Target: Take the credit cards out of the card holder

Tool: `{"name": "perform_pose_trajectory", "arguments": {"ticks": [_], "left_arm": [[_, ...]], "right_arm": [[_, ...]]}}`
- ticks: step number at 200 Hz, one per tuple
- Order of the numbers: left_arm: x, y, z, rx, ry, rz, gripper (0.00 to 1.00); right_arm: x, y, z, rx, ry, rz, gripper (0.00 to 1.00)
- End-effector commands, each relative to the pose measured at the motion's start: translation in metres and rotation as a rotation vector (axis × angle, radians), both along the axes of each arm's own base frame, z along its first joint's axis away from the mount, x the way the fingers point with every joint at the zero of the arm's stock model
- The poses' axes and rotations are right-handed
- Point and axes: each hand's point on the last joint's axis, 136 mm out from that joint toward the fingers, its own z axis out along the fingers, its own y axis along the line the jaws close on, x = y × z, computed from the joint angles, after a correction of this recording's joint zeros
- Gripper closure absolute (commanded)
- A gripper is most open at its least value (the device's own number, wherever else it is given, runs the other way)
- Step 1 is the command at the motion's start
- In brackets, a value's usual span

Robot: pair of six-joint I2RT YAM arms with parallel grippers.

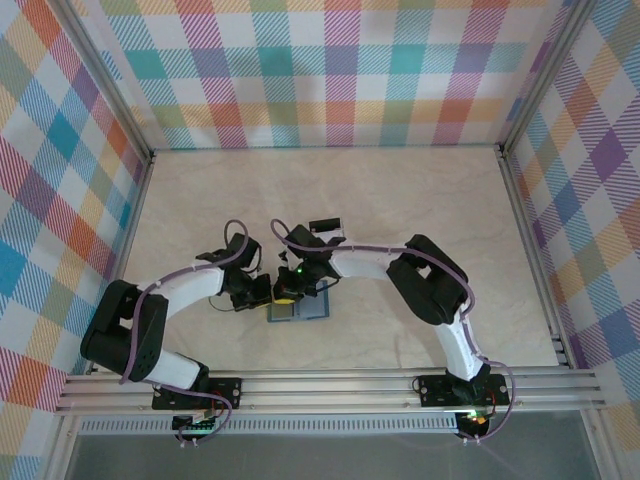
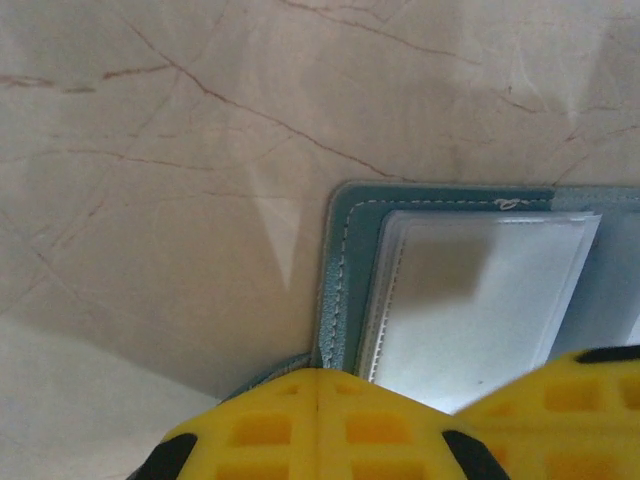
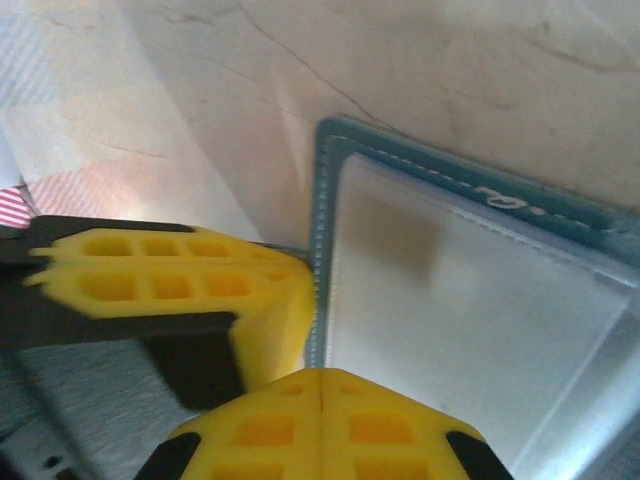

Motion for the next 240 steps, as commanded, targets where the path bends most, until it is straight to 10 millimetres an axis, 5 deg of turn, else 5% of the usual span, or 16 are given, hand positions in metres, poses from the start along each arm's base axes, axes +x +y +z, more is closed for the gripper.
{"name": "perform_pose_trajectory", "arguments": {"ticks": [1,68,118,170,240], "left_arm": [[-0.012,-0.001,-0.015,-0.030,0.049,0.031,1.00],[-0.018,-0.002,-0.017,-0.045,0.060,0.032,1.00],[-0.020,0.002,-0.017,-0.024,0.055,0.021,1.00],[-0.020,0.001,-0.019,-0.033,0.054,0.011,1.00],[-0.020,-0.002,-0.020,-0.044,0.065,0.000,1.00]], "right_arm": [[-0.006,0.004,-0.008,0.004,0.030,0.000,0.95],[-0.010,-0.013,-0.023,-0.119,0.023,-0.004,0.94],[-0.006,-0.042,-0.025,-0.273,-0.040,-0.007,0.83],[-0.002,-0.049,-0.013,-0.351,-0.111,0.033,0.63],[0.003,-0.061,-0.010,-0.462,-0.171,0.078,0.50]]}}
